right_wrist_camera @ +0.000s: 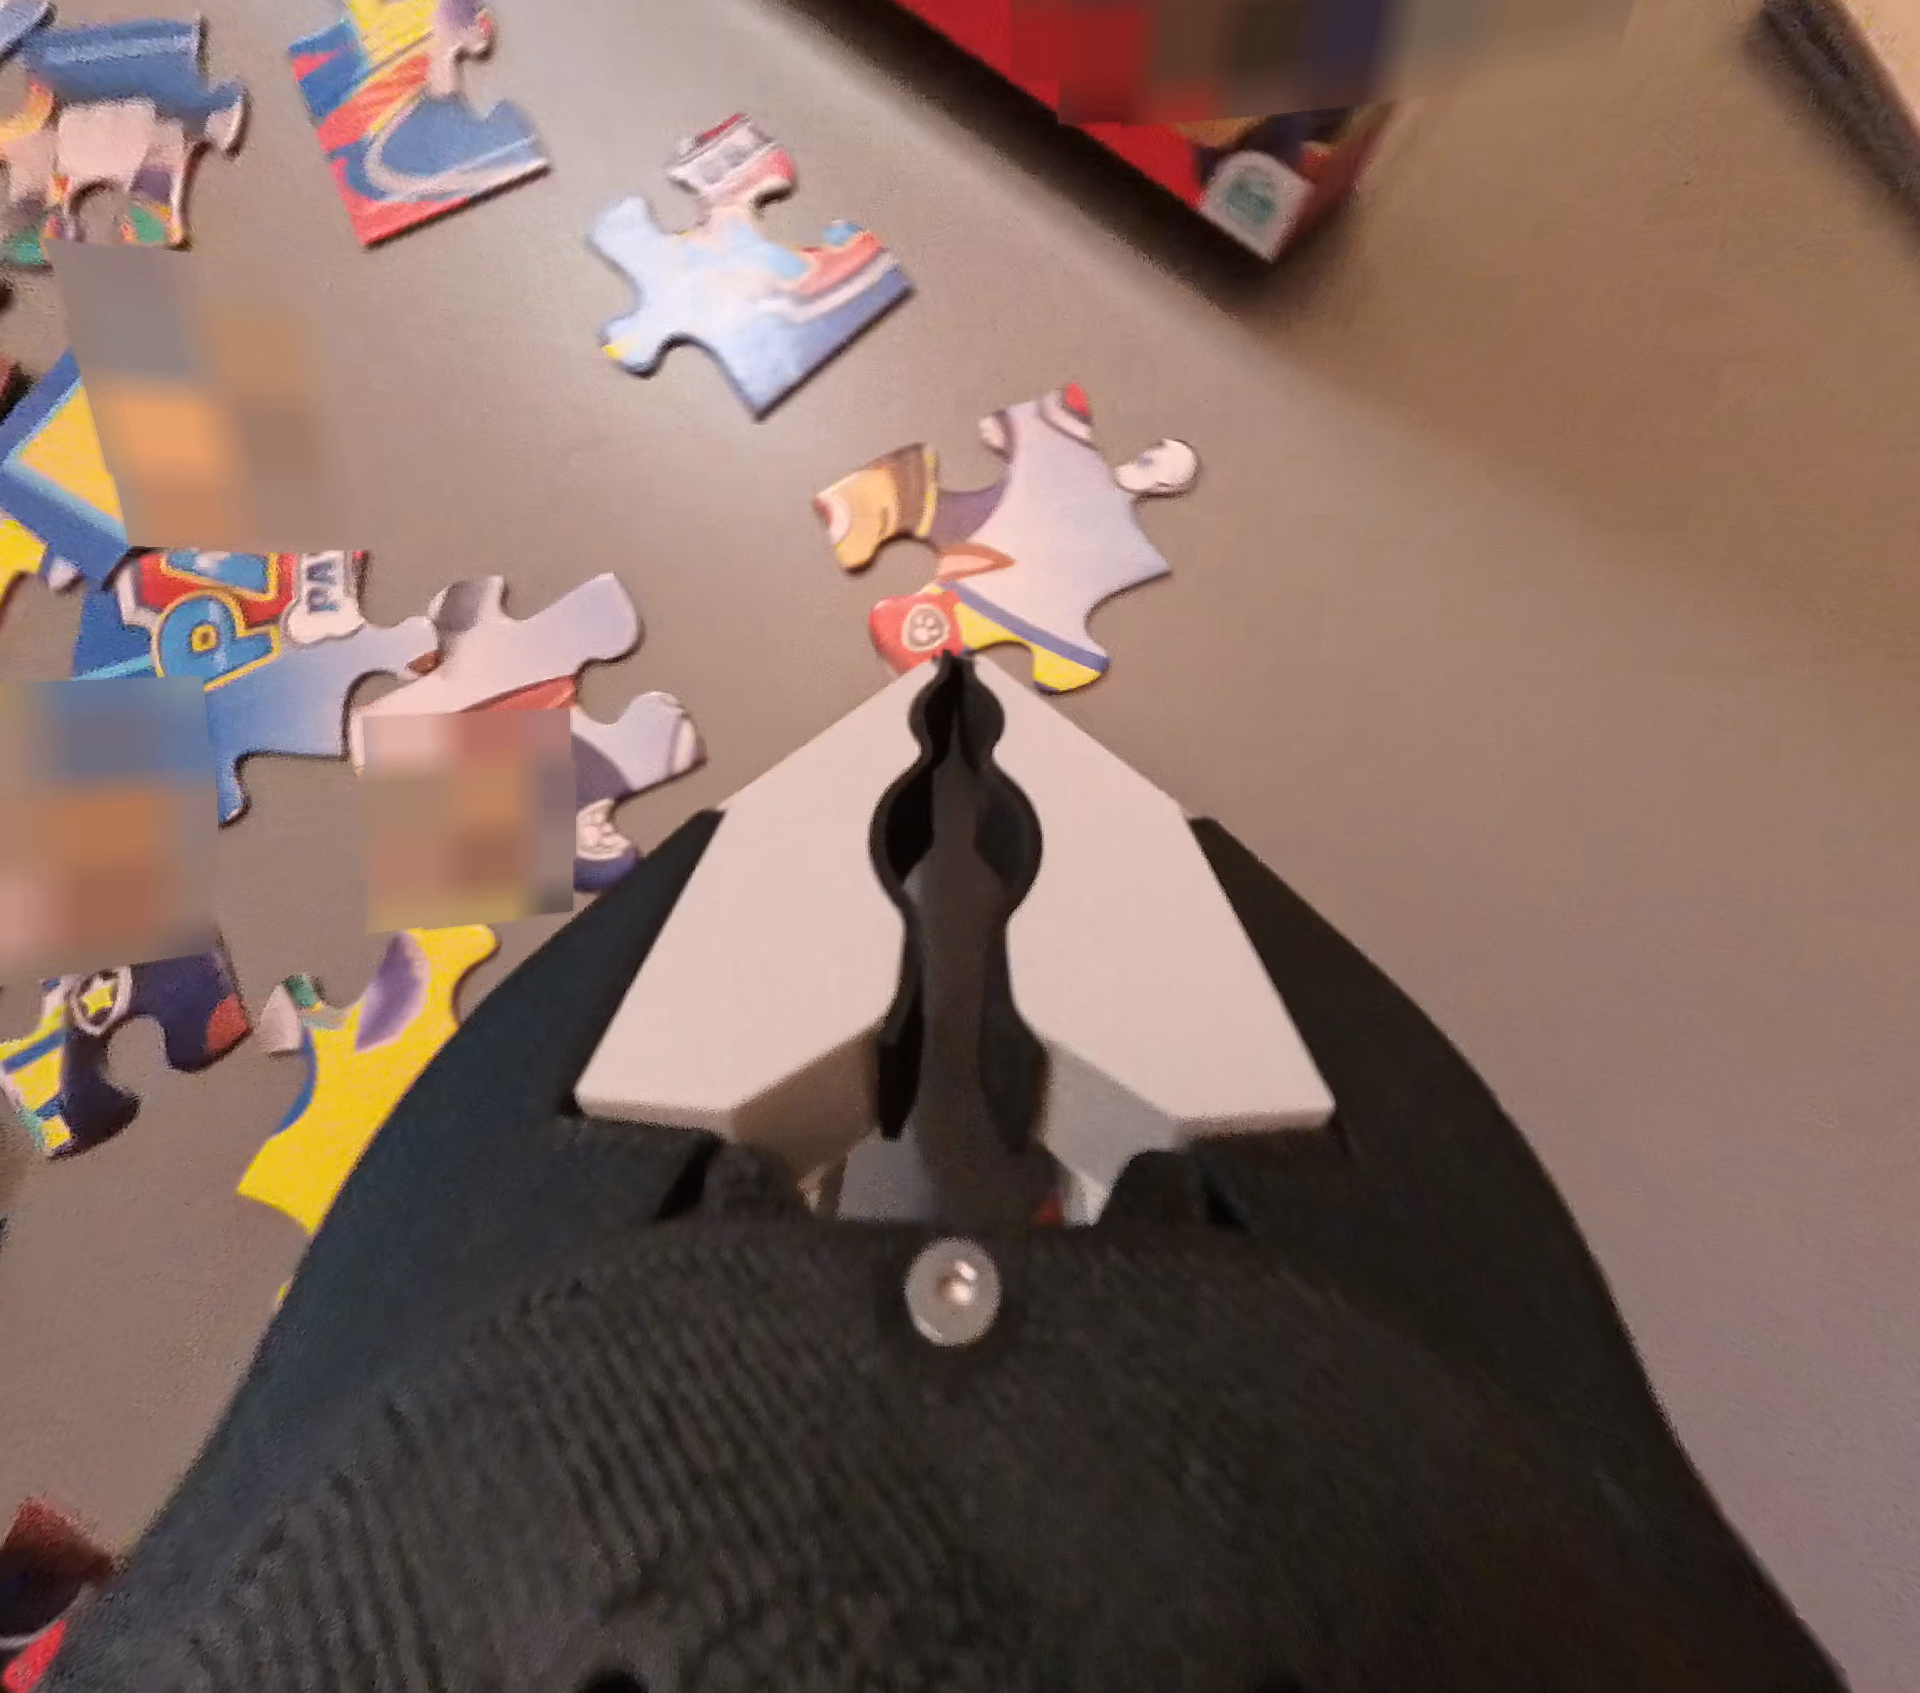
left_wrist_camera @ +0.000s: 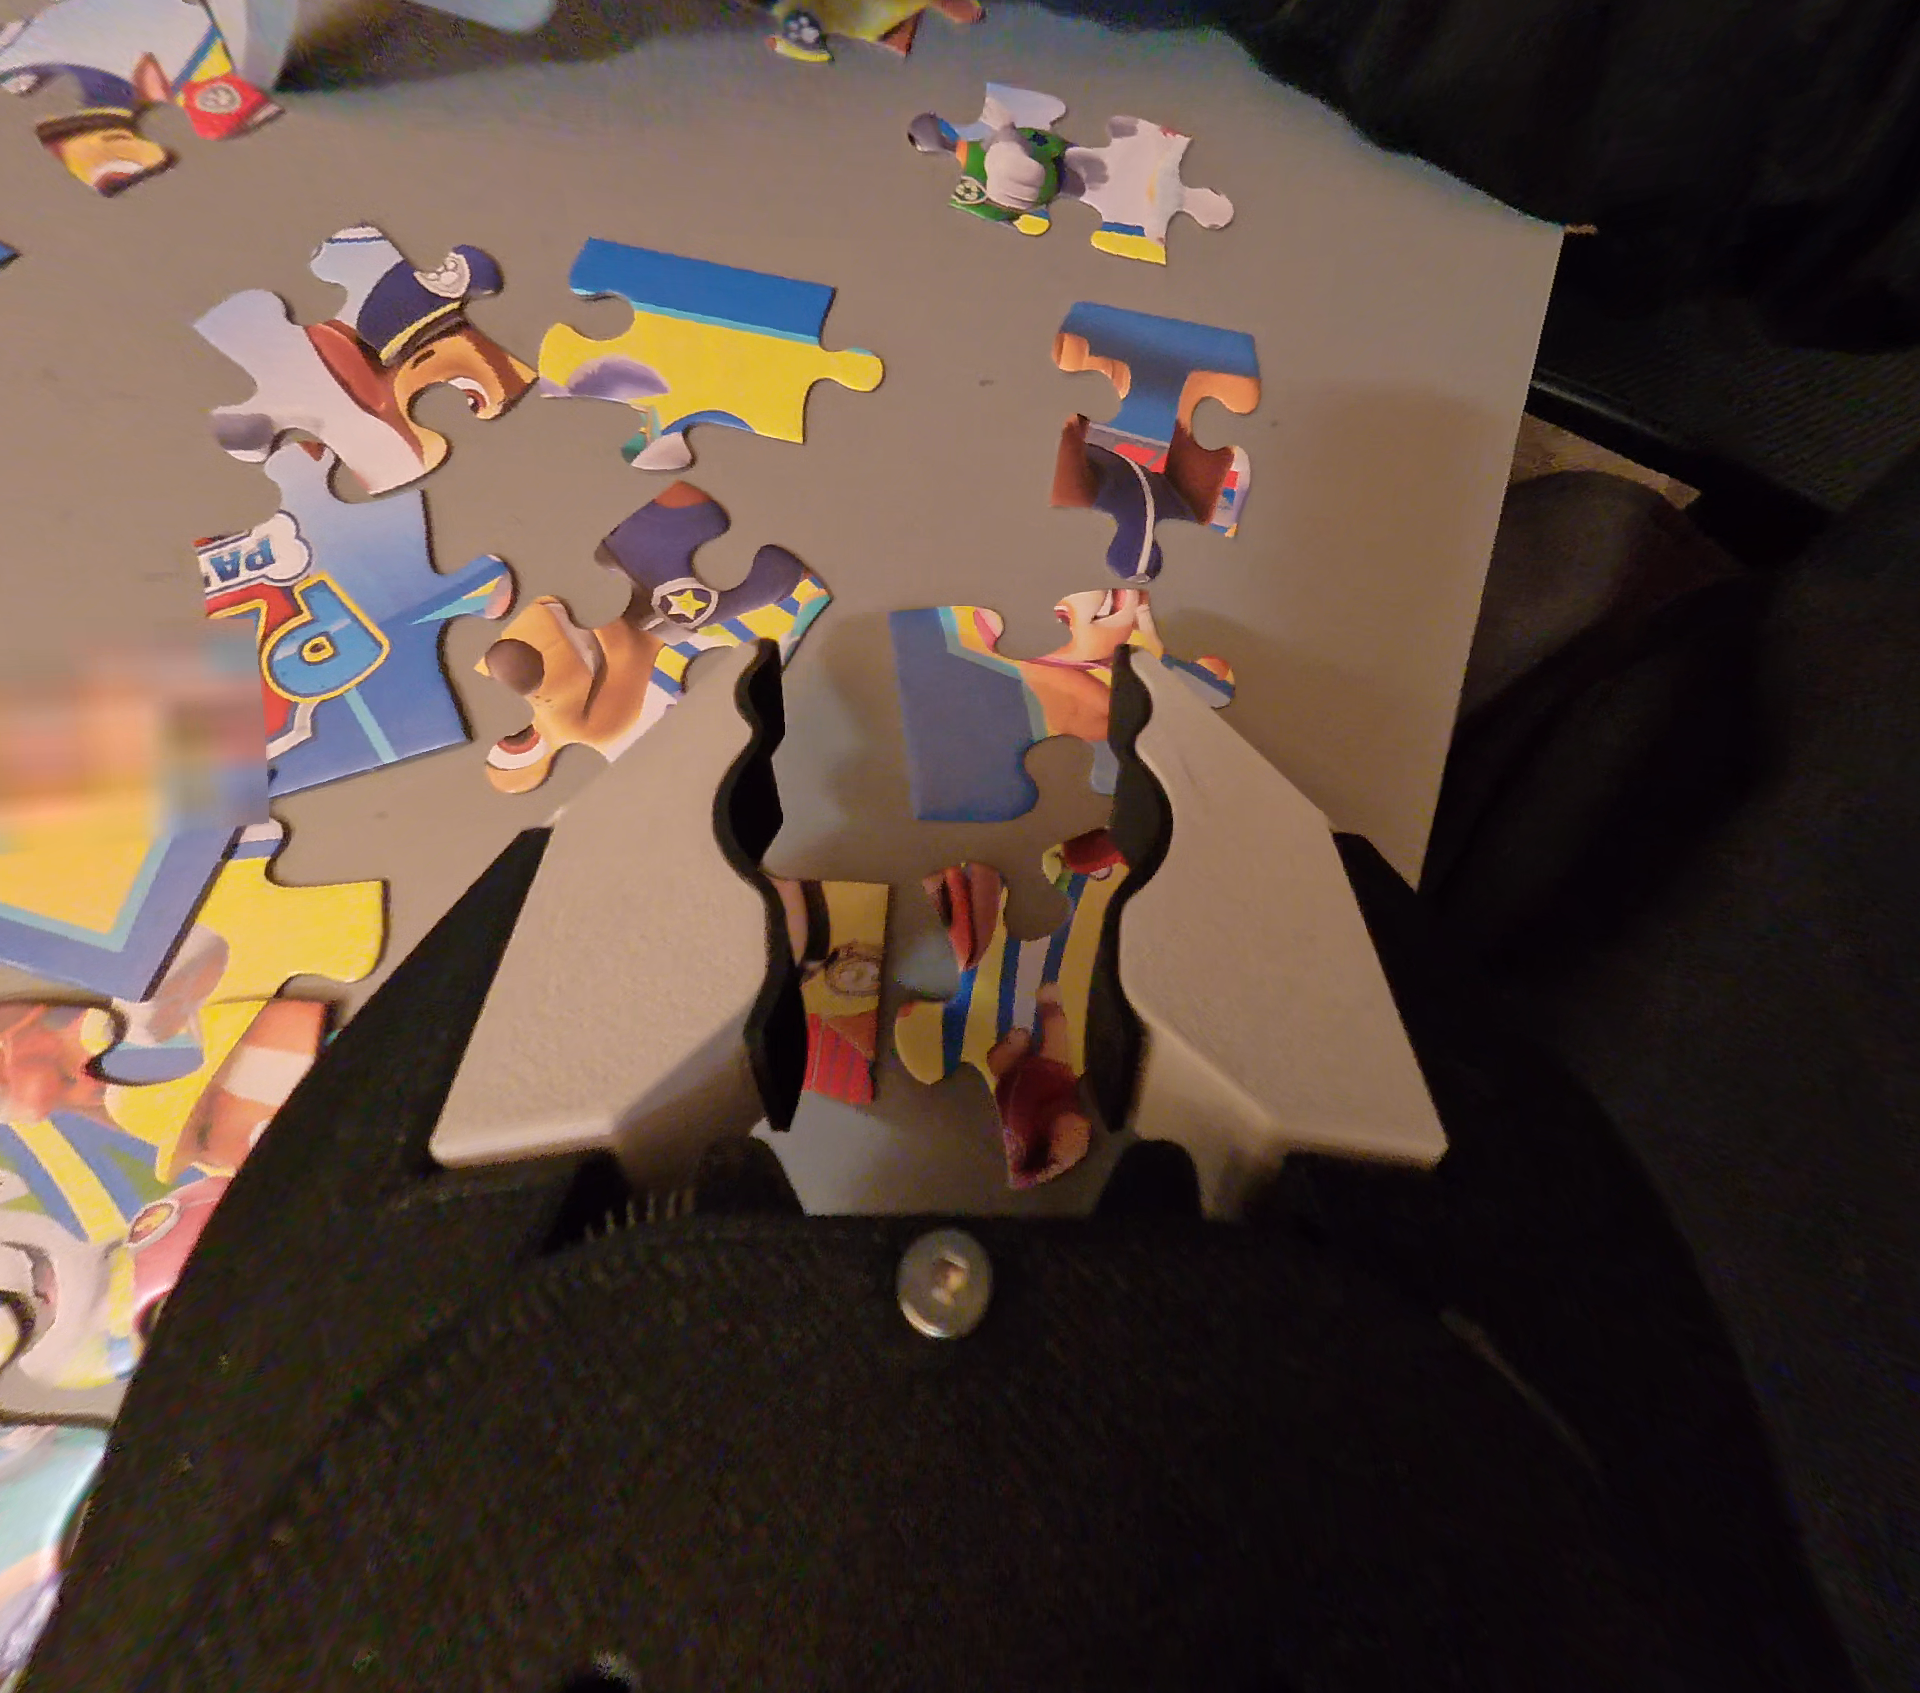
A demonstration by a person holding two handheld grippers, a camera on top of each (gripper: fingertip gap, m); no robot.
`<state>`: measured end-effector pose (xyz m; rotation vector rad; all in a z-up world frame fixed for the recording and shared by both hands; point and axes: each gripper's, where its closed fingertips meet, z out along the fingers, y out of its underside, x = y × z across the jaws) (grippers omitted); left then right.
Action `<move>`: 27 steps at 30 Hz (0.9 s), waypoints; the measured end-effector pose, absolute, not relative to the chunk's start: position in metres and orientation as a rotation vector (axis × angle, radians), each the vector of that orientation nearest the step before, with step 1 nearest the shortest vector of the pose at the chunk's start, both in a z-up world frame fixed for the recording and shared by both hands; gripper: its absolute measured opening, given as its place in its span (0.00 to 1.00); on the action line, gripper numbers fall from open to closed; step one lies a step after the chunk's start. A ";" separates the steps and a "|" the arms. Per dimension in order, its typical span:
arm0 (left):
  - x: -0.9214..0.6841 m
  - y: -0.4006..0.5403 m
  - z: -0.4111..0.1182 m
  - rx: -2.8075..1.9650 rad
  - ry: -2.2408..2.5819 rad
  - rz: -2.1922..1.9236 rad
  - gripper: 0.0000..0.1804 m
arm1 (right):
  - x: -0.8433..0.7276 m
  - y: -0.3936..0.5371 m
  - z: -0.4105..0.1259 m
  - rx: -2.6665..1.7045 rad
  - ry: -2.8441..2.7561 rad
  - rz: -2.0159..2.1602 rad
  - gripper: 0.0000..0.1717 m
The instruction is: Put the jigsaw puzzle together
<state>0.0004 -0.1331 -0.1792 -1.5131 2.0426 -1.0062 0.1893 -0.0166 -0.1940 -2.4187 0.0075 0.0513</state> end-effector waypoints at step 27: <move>-0.014 -0.099 -0.155 -1.594 1.805 -1.098 0.32 | 0.091 -0.058 -0.131 -2.230 -0.212 0.261 0.20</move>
